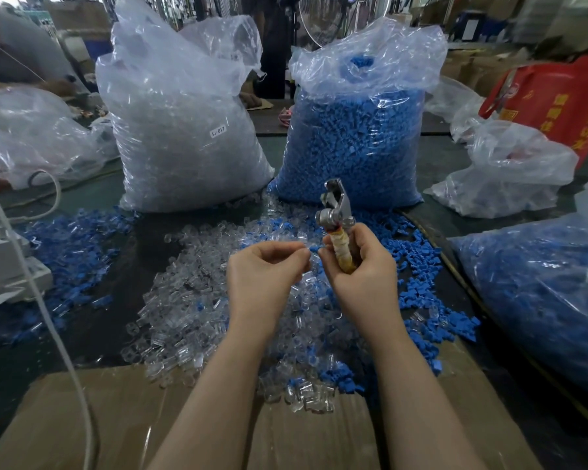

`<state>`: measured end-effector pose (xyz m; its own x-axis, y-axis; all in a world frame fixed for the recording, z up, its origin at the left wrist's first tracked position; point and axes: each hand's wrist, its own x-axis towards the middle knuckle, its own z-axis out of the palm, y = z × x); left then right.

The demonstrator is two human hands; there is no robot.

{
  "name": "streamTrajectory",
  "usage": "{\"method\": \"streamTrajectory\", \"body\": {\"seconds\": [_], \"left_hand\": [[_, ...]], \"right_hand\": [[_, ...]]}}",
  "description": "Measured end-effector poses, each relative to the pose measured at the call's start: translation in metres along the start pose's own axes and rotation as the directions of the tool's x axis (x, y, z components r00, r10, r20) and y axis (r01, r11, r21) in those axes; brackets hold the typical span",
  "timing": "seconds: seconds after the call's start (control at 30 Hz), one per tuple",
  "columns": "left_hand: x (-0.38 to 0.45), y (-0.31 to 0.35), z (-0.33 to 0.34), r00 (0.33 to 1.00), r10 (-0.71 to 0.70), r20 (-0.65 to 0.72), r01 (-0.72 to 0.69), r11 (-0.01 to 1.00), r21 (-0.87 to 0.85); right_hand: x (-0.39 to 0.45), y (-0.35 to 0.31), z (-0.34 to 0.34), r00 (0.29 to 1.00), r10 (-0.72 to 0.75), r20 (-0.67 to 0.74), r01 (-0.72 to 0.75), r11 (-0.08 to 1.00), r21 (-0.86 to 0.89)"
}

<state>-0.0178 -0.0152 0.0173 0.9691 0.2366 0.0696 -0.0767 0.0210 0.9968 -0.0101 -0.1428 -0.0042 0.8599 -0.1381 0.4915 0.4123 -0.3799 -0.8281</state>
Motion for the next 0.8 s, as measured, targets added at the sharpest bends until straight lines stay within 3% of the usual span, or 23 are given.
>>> {"method": "streamTrajectory", "body": {"seconds": [0.23,0.57,0.8], "left_hand": [[-0.0007,0.0013,0.0016,0.999,0.050,0.021,-0.051,0.995,0.080],[0.0001,-0.0054,0.0026,0.980,0.197,0.012,-0.194,0.951,0.239],[0.0002,-0.0065,0.0036,0.987,0.151,-0.051,-0.142,0.978,0.154]], "right_hand": [[-0.0004,-0.0043,0.0006,0.999,-0.042,-0.009,0.041,0.998,-0.055],[0.0011,-0.0016,-0.0020,0.996,-0.015,0.083,0.021,0.998,-0.066],[0.0027,0.0038,-0.0066,0.987,0.057,0.152,-0.060,0.998,0.017]]}}
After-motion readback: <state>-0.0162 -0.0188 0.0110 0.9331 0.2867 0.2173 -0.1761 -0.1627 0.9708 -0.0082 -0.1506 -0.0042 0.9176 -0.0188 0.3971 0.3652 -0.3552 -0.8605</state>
